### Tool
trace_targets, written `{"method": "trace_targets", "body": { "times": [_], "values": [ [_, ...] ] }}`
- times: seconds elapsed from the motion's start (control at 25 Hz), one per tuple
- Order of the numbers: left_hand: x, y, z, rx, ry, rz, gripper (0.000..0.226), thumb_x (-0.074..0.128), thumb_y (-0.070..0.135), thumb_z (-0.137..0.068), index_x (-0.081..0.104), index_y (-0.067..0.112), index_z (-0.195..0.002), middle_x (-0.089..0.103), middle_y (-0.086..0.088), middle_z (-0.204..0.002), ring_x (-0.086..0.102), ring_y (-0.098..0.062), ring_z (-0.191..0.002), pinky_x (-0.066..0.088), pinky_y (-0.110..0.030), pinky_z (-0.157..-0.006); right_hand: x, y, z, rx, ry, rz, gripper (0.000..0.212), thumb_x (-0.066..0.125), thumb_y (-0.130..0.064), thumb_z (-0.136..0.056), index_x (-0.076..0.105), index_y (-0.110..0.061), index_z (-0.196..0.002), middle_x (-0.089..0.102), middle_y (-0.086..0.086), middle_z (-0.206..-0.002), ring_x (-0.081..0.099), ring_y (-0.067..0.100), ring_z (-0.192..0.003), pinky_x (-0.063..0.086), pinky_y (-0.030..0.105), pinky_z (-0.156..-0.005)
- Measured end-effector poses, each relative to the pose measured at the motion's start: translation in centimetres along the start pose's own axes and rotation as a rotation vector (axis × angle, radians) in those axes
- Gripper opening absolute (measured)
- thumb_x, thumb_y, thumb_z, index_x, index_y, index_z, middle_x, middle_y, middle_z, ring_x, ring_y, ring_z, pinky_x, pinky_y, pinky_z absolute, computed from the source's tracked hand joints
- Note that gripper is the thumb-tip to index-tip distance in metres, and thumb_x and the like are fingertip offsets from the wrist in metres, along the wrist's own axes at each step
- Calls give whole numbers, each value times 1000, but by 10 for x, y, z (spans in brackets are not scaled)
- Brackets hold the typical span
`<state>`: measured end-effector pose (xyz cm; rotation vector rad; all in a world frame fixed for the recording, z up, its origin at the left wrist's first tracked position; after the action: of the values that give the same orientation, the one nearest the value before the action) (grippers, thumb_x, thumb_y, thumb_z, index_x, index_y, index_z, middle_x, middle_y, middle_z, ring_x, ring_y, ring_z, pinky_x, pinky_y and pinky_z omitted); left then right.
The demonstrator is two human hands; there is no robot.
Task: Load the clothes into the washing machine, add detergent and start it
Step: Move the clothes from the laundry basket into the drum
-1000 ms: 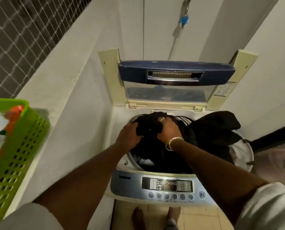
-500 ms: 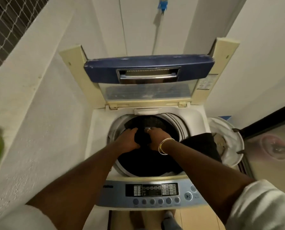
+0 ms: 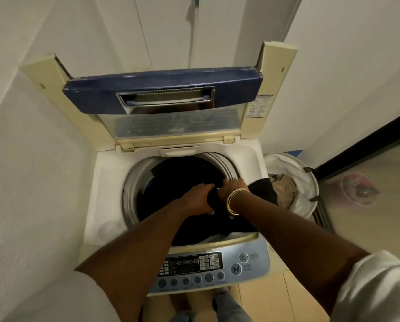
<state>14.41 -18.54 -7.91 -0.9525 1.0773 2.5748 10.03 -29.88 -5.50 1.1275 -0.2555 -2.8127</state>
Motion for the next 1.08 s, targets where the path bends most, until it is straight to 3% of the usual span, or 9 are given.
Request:
{"method": "trace_targets", "body": {
  "times": [0.16,0.32,0.4,0.48,0.56,0.68,0.76,0.92,1.08],
  "values": [
    [21,3,-6,34,-31,100,73,89,21,-65,57,24,-130,64,1,-125,60,-17,-113,50,-37,-99,0,-5,0,-4,-21,-138,37,58,-22,-95,57,-10,-130,59,11,-129,59,31,-118,49,42,-92],
    [23,-3,-4,-24,-12,278,49,83,23,-75,63,23,-119,69,3,-112,65,-16,-105,51,-31,-93,-26,-8,1,-34,156,-301,32,64,-21,-88,63,-6,-116,66,15,-113,65,34,-105,53,39,-81],
    [11,-14,3,-72,51,237,36,73,25,-88,65,16,-122,69,-5,-119,63,-18,-110,47,-29,-93,-48,-17,-4,-41,236,-464,29,67,-22,-82,65,-6,-107,68,15,-105,66,34,-100,52,35,-75],
    [-9,-32,14,-162,152,134,33,57,24,-99,61,7,-127,65,-14,-126,60,-25,-116,43,-33,-97,-71,-37,-11,-59,312,-604,25,65,-20,-81,65,-8,-102,68,15,-103,66,34,-99,51,34,-76],
    [-37,-57,31,-253,322,185,24,51,16,-100,62,3,-118,67,-17,-115,62,-32,-111,45,-36,-92,-91,-64,-17,-97,378,-720,25,65,-20,-83,63,-8,-105,67,15,-107,63,34,-101,52,35,-82],
    [-70,-96,65,-356,616,407,13,50,9,-95,62,13,-92,64,3,-81,63,-18,-82,44,-24,-66,-114,-104,-25,-115,446,-999,15,62,-8,-83,57,-10,-97,63,16,-108,60,33,-101,48,34,-84],
    [-79,-114,79,-393,716,430,9,50,14,-95,58,16,-90,59,8,-78,58,-12,-75,40,-25,-62,-120,-125,-29,-88,428,-1150,14,58,-3,-85,53,-10,-96,62,17,-108,59,33,-101,47,36,-84],
    [-65,-132,80,-320,565,514,16,51,16,-96,63,18,-107,64,8,-89,63,-11,-87,46,-21,-72,-108,-142,-37,-65,388,-1159,22,60,-4,-86,55,-4,-108,59,19,-118,57,34,-110,46,36,-94],
    [-44,-139,74,-281,387,491,37,58,11,-86,59,22,-122,66,3,-109,63,-18,-103,51,-38,-95,-86,-116,-42,-9,319,-1212,45,60,-4,-85,52,-9,-128,57,17,-125,57,33,-114,46,34,-99]
  ]
}}
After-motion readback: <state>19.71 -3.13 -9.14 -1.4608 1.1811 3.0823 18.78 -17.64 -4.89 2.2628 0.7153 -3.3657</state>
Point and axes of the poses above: each hand's wrist, its own z-axis away from the middle knuckle, its own x-axis out of the palm, y = z × x, the point moved 4 cm from there along -z, towards the middle knuckle
